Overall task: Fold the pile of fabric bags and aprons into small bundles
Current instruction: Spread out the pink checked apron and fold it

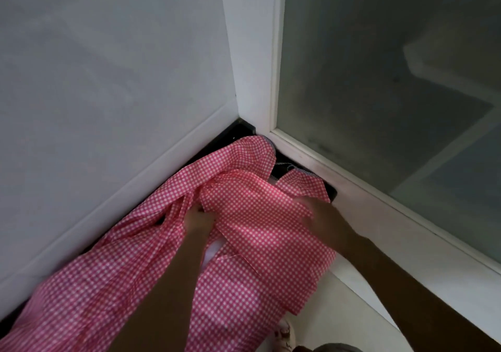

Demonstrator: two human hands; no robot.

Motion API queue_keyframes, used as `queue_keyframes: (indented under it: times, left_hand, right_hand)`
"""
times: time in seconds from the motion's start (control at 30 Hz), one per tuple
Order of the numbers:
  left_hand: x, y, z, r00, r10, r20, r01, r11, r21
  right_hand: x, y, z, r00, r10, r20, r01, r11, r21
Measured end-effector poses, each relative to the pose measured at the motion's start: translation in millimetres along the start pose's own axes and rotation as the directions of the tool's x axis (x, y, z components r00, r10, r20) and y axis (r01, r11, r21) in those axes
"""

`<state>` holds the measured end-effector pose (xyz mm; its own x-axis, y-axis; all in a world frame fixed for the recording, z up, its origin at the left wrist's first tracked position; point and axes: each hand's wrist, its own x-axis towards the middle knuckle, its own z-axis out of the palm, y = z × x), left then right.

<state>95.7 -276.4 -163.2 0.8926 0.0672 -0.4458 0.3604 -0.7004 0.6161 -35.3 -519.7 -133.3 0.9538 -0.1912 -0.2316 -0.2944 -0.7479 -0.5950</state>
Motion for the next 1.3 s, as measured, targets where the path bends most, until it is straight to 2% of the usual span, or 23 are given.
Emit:
queue_keyframes:
  times: [0.07, 0.13, 0.27, 0.33, 0.4, 0.5, 0.63, 0.77, 0.83, 0.9, 0.97, 1.0, 1.03, 1.07, 1.1, 1.13, 1.17, 1.2, 1.23, 1.3]
  left_hand:
    - [2.2, 3.5, -4.6, 0.997, 0.071, 0.026, -0.073, 0.994, 0.077]
    - [1.8, 11.3, -17.1, 0.987, 0.163, 0.003, -0.162, 0.973, 0.164]
    - [17.3, 10.9, -58.1, 0.925, 0.316, -0.212, -0.230, 0.908, 0.351]
    - [28.7, 4.3, -76.3, 0.917, 0.328, -0.229, -0.186, 0.857, 0.481]
    - [41.9, -6.5, -89.5, 0.938, 0.278, -0.206, -0.119, 0.818, 0.562]
    - [53.0, -15.6, -101.1, 0.974, 0.187, -0.132, -0.076, 0.808, 0.584]
    - [46.9, 2.6, -113.3, 0.950, 0.303, -0.078, -0.185, 0.745, 0.640]
    - [28.3, 58.6, -133.8, 0.912, 0.411, 0.012, -0.276, 0.591, 0.758]
    - [19.5, 89.0, -142.6, 0.903, 0.428, 0.019, -0.288, 0.572, 0.768]
    - [17.6, 111.3, -145.9, 0.930, 0.364, 0.041, -0.287, 0.654, 0.700]
    - [15.3, 122.7, -142.1, 0.962, 0.152, 0.225, -0.240, 0.863, 0.444]
    - [11.6, 123.6, -138.8, 0.922, 0.027, 0.387, -0.121, 0.968, 0.221]
    - [6.9, 120.7, -134.4, 0.850, -0.034, 0.526, 0.019, 0.999, 0.034]
    - [3.8, 115.4, -127.3, 0.792, -0.045, 0.609, 0.116, 0.990, -0.078]
    - [2.6, 107.0, -118.5, 0.764, -0.044, 0.643, 0.145, 0.984, -0.105]
    - [1.1, 97.2, -109.0, 0.778, -0.050, 0.627, 0.112, 0.992, -0.060]
    - [-3.2, 86.9, -98.4, 0.814, -0.044, 0.579, -0.003, 0.997, 0.079]
    - [-3.8, 75.1, -90.3, 0.841, -0.012, 0.542, -0.164, 0.947, 0.275]
    - [-5.5, 62.8, -83.1, 0.833, 0.028, 0.553, -0.313, 0.847, 0.430]
    - [-4.9, 35.9, -70.2, 0.776, 0.044, 0.629, -0.474, 0.698, 0.537]
  right_hand:
    - [16.0, -24.4, 26.1, 0.982, -0.166, 0.091, 0.167, 0.986, -0.003]
    - [34.5, -38.0, 50.8, 0.947, -0.240, 0.214, 0.265, 0.959, -0.099]
    - [57.7, -46.6, 85.4, 0.902, -0.168, 0.398, 0.297, 0.911, -0.287]
    - [60.6, -43.9, 91.5, 0.899, -0.154, 0.411, 0.305, 0.893, -0.331]
    - [63.3, -42.7, 92.5, 0.893, -0.159, 0.421, 0.311, 0.894, -0.323]
    - [66.9, -42.5, 91.8, 0.887, -0.152, 0.437, 0.308, 0.898, -0.314]
    - [67.0, -45.7, 89.0, 0.880, -0.142, 0.452, 0.302, 0.903, -0.306]
    - [65.9, -48.0, 85.1, 0.874, -0.131, 0.467, 0.298, 0.906, -0.302]
    - [65.6, -48.5, 84.1, 0.874, -0.124, 0.471, 0.294, 0.905, -0.308]
    - [65.2, -50.3, 82.7, 0.874, -0.128, 0.470, 0.293, 0.909, -0.297]
    - [65.3, -51.4, 81.2, 0.874, -0.124, 0.469, 0.288, 0.911, -0.296]
    - [64.7, -52.2, 79.7, 0.872, -0.123, 0.474, 0.290, 0.910, -0.297]
    - [64.9, -52.7, 78.8, 0.872, -0.124, 0.474, 0.290, 0.910, -0.296]
    - [64.7, -51.9, 79.0, 0.872, -0.107, 0.477, 0.274, 0.915, -0.296]
    - [64.1, -52.0, 77.7, 0.872, -0.107, 0.479, 0.264, 0.925, -0.274]
    - [62.7, -53.6, 72.9, 0.871, -0.089, 0.483, 0.222, 0.949, -0.226]
    - [62.9, -54.7, 69.2, 0.882, -0.077, 0.465, 0.154, 0.980, -0.129]
    - [62.7, -58.9, 60.1, 0.898, -0.042, 0.438, 0.057, 0.998, -0.021]
    - [63.6, -60.9, 54.6, 0.917, -0.021, 0.399, -0.022, 0.994, 0.104]
    - [68.3, -64.8, 42.7, 0.956, 0.107, 0.273, -0.181, 0.948, 0.263]
